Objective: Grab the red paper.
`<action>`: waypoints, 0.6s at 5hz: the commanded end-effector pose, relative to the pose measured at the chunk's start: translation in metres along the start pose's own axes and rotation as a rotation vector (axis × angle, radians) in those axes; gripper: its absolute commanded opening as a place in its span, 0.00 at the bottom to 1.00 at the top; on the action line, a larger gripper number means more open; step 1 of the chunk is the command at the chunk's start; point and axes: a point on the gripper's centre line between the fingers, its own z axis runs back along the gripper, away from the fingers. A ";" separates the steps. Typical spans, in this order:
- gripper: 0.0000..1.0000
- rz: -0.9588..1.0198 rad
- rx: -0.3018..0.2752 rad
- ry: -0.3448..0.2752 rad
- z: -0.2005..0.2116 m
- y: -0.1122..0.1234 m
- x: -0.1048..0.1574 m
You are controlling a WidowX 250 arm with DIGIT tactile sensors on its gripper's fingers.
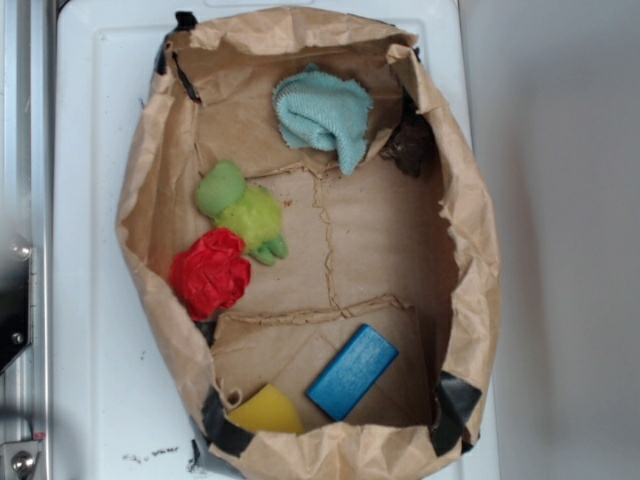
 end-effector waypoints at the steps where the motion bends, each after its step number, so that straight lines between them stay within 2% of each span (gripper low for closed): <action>1: 1.00 0.135 0.014 -0.104 -0.003 0.022 0.078; 2: 1.00 0.146 0.022 -0.137 -0.013 0.037 0.095; 3: 1.00 0.127 0.048 -0.156 -0.026 0.043 0.100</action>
